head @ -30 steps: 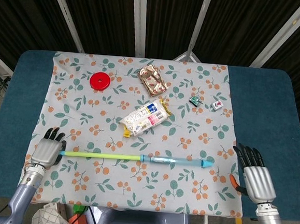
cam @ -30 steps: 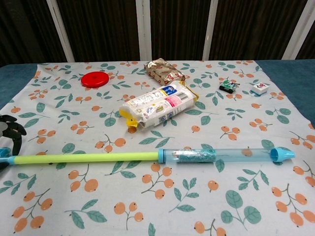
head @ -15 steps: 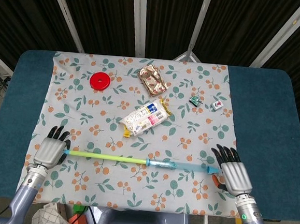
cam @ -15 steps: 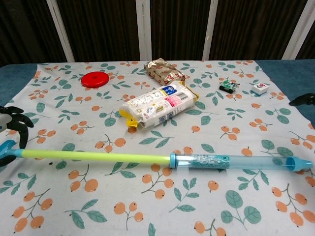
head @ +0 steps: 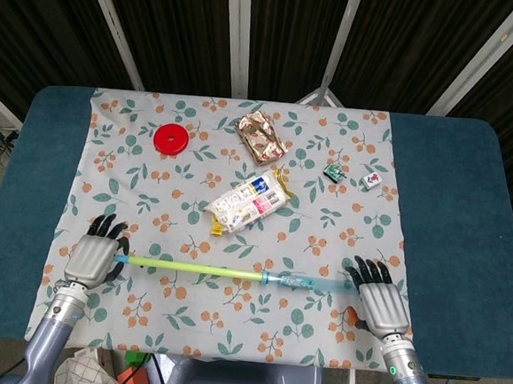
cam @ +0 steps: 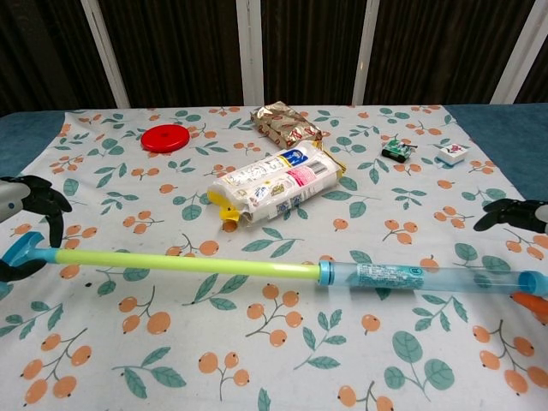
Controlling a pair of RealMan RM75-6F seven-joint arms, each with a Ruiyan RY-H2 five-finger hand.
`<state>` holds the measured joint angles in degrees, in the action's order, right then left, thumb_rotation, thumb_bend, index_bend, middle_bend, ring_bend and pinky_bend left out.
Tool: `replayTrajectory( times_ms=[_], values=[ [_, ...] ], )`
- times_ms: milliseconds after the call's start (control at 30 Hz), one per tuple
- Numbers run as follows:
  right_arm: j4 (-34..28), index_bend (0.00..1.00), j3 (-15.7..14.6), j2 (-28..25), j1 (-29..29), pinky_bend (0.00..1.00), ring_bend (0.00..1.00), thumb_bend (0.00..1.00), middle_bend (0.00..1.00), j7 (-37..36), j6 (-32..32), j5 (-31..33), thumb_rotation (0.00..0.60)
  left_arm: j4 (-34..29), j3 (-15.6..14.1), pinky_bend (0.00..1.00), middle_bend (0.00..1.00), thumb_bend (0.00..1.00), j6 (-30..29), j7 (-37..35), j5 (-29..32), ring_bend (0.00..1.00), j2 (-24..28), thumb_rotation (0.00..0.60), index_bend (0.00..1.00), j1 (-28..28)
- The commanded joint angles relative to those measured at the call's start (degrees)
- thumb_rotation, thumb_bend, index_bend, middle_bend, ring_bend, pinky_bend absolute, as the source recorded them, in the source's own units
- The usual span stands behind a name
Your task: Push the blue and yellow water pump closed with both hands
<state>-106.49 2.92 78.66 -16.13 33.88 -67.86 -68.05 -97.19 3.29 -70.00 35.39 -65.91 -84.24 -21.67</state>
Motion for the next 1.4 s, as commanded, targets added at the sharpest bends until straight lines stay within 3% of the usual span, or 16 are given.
replayTrajectory(
  times_ms=[33, 300, 733, 900, 1400],
  values=[
    [0.8, 0.18, 0.7, 1.1, -0.4, 0.0, 0.0, 0.39, 0.0, 0.5, -0.4, 1.4, 0.6, -0.5, 0.1, 0.0, 0.17, 0.58, -0.2, 0.2, 0.1, 0.0, 0.1, 0.6, 0.58, -0.1],
    [1.5, 0.13, 2.5, 1.8, -1.4, 0.0, 0.0, 0.39, 0.0, 1.7, -1.5, 4.8, 0.6, -1.6, 0.0, 0.0, 0.17, 0.58, -0.6, 0.3, 0.2, 0.0, 0.9, 0.6, 0.58, -0.2],
    [3.8, 0.12, 0.8, 2.2, -1.7, 0.0, 0.0, 0.39, 0.0, 4.1, -0.9, 10.2, 0.6, -2.4, -0.3, 0.0, 0.17, 0.58, -0.8, -0.3, -0.1, 0.0, 1.7, 0.6, 0.58, -0.3],
    [5.3, 0.2, 1.0, 3.4, -2.1, 0.0, 0.0, 0.39, 0.0, 4.1, -1.0, 11.1, 0.6, -2.6, -0.2, 0.0, 0.17, 0.58, -0.9, -0.5, -0.2, 0.0, 1.9, 0.6, 0.58, -0.3],
    [10.8, 0.32, 1.8, 4.7, -3.1, 0.0, 0.0, 0.39, 0.03, 2.6, -0.2, 14.1, 0.6, -2.1, -0.6, 0.0, 0.17, 0.58, -1.1, -0.4, -0.4, 0.0, 1.9, 0.6, 0.58, -0.5]
  ],
)
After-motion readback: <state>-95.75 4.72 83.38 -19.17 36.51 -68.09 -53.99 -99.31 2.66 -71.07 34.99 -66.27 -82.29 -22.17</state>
